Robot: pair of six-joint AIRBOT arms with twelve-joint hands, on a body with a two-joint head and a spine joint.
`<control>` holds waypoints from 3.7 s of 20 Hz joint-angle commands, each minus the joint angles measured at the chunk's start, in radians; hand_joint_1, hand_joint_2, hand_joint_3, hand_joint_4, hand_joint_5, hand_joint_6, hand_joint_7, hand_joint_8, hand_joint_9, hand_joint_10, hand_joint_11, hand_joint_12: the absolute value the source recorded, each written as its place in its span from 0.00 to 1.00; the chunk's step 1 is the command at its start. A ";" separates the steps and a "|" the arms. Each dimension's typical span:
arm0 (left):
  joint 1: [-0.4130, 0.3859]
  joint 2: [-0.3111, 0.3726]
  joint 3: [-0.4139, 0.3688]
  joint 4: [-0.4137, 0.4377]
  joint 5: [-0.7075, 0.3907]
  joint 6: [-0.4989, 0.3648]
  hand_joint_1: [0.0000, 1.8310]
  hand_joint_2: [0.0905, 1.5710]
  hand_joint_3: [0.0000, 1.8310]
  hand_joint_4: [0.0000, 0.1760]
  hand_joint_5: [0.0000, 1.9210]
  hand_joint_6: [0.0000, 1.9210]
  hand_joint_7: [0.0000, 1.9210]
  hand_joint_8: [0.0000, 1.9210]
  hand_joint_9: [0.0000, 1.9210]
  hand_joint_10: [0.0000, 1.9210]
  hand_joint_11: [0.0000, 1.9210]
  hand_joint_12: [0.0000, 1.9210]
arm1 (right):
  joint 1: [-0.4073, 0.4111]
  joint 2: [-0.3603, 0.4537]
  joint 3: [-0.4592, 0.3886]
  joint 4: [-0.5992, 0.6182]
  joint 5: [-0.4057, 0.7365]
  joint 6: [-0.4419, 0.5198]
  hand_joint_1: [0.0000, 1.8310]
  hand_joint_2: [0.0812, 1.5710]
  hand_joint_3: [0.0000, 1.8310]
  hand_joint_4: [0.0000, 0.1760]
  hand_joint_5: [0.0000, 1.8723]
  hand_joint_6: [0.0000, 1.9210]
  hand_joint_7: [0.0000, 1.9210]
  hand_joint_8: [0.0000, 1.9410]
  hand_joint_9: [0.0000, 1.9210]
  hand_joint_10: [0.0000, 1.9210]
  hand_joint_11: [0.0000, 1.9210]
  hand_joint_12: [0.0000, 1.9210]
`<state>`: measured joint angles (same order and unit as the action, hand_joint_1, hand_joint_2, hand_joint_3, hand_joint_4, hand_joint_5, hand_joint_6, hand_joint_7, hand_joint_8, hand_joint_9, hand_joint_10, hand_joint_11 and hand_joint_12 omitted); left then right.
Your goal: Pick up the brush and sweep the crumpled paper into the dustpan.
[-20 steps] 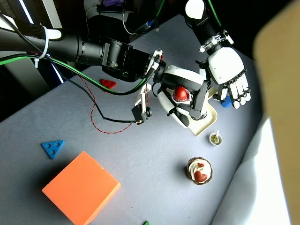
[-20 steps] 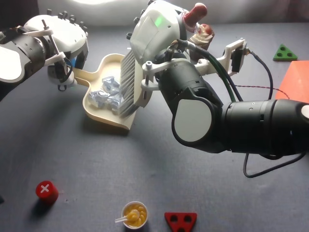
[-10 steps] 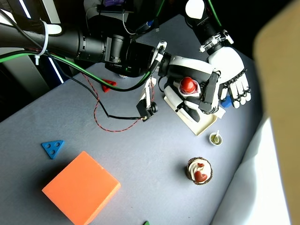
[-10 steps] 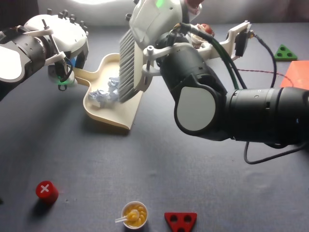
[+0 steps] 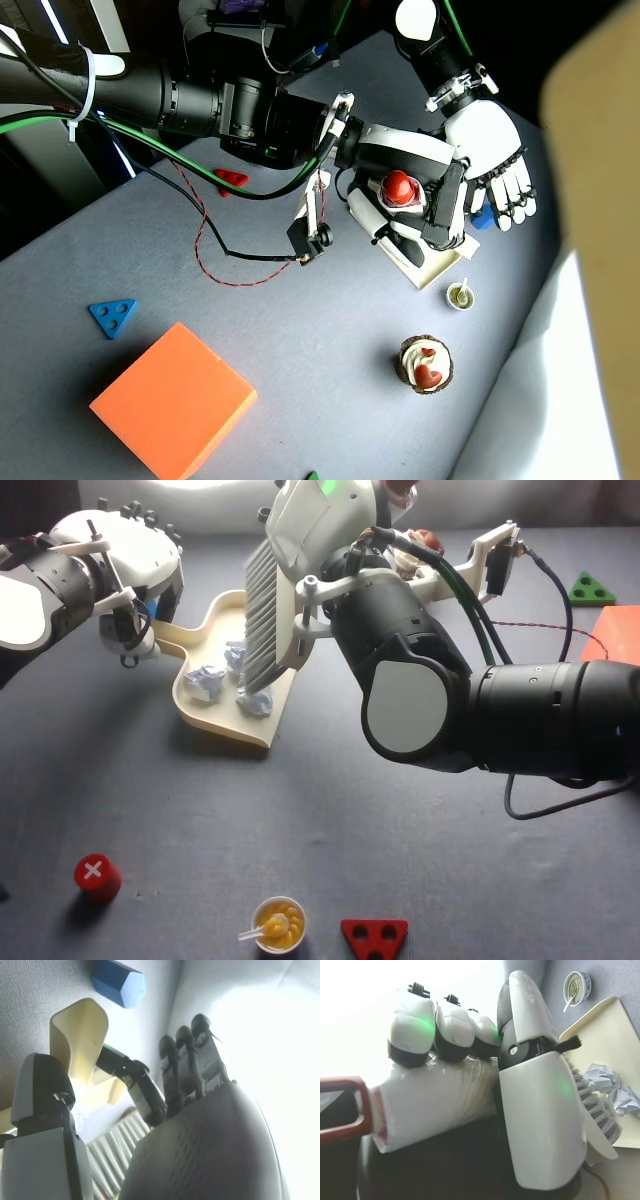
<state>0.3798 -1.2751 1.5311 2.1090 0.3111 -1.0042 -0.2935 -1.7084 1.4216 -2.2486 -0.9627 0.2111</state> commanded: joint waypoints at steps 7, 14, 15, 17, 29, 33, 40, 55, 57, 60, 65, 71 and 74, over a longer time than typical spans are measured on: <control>-0.011 0.007 -0.001 0.027 0.083 0.003 0.61 0.68 0.00 0.00 0.54 0.46 0.15 0.00 0.10 0.00 0.07 0.00 | 0.016 0.150 -0.121 -0.085 -0.081 0.014 0.83 0.77 0.00 1.00 0.54 1.00 0.67 1.00 0.74 1.00 0.81 1.00; -0.012 0.008 -0.003 0.026 0.083 0.003 0.61 0.68 0.00 0.00 0.53 0.47 0.15 0.00 0.10 0.00 0.08 0.01 | -0.002 0.454 -0.357 0.039 0.079 0.229 0.84 0.77 0.00 1.00 0.54 1.00 0.66 1.00 0.73 1.00 0.80 1.00; -0.012 0.009 -0.004 0.025 0.083 0.003 0.61 0.68 0.00 0.00 0.53 0.47 0.15 0.00 0.10 0.00 0.09 0.01 | -0.002 0.480 -0.383 0.062 0.106 0.266 0.84 0.77 0.00 1.00 0.53 1.00 0.66 1.00 0.73 1.00 0.81 1.00; -0.013 0.009 -0.003 0.025 0.083 0.003 0.61 0.67 0.00 0.00 0.54 0.46 0.16 0.00 0.10 0.00 0.08 0.01 | -0.004 0.514 -0.426 0.129 0.150 0.288 0.84 0.77 0.00 1.00 0.54 1.00 0.66 1.00 0.73 1.00 0.80 1.00; -0.013 0.012 -0.002 0.025 0.084 0.003 0.56 0.65 0.00 0.26 0.44 0.01 0.11 0.00 0.07 0.00 0.05 0.00 | -0.059 0.524 -0.487 0.145 0.117 0.192 0.83 0.77 0.00 1.00 0.52 1.00 0.64 1.00 0.72 1.00 0.80 1.00; -0.014 0.012 -0.002 0.025 0.084 0.003 0.57 0.63 0.00 0.22 0.44 0.00 0.11 0.00 0.08 0.00 0.06 0.00 | -0.060 0.519 -0.478 0.145 0.109 0.194 0.84 0.77 0.00 1.00 0.54 1.00 0.65 1.00 0.73 1.00 0.80 1.00; -0.016 0.012 -0.001 0.027 0.084 0.003 0.56 0.63 0.00 0.32 0.43 0.00 0.10 0.00 0.06 0.00 0.05 0.00 | -0.075 0.521 -0.464 0.329 0.208 0.280 0.83 0.76 0.00 0.95 0.53 1.00 0.62 1.00 0.71 1.00 0.77 1.00; -0.019 0.013 -0.010 0.025 0.086 -0.013 0.54 0.64 0.00 0.39 0.44 0.00 0.10 0.00 0.08 0.00 0.06 0.01 | -0.117 0.575 -0.472 0.456 0.434 0.190 0.32 0.63 0.00 0.00 0.29 0.01 0.35 0.02 0.35 0.05 0.16 0.48; -0.023 0.010 -0.010 0.024 0.087 -0.013 0.54 0.64 0.00 0.34 0.44 0.00 0.10 0.00 0.08 0.00 0.06 0.00 | -0.111 0.583 -0.471 0.482 0.449 0.151 0.29 0.62 0.00 0.00 0.26 0.00 0.33 0.00 0.34 0.00 0.18 0.37; -0.026 0.013 -0.016 0.029 0.087 -0.013 0.54 0.64 0.00 0.37 0.44 0.00 0.11 0.00 0.08 0.00 0.06 0.00 | -0.099 0.598 -0.474 0.558 0.461 0.087 0.28 0.60 0.00 0.00 0.21 0.00 0.28 0.00 0.28 0.00 0.23 0.21; -0.026 0.020 -0.036 0.034 0.086 -0.013 0.55 0.63 0.00 0.32 0.44 0.00 0.11 0.00 0.08 0.00 0.07 0.01 | -0.077 0.649 -0.522 0.533 0.417 0.114 0.21 0.56 0.00 0.00 0.15 0.00 0.19 0.00 0.20 0.00 0.21 0.04; -0.015 0.019 -0.051 0.018 0.089 -0.022 0.54 0.64 0.00 0.39 0.43 0.00 0.11 0.00 0.08 0.00 0.06 0.00 | -0.108 0.774 -0.623 -0.071 0.288 0.503 0.18 0.57 0.00 0.00 0.14 0.00 0.19 0.00 0.20 0.00 0.20 0.03; -0.012 0.020 -0.057 0.018 0.089 -0.028 0.53 0.64 0.00 0.37 0.42 0.00 0.10 0.00 0.08 0.00 0.06 0.00 | -0.151 0.852 -0.654 -0.411 0.294 0.888 0.18 0.57 0.00 0.00 0.13 0.00 0.16 0.00 0.17 0.00 0.19 0.02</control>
<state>0.3691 -1.2667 1.4719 2.0979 0.3202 -1.0355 -0.4534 -0.8516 0.7670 -2.6221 -0.5823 1.1191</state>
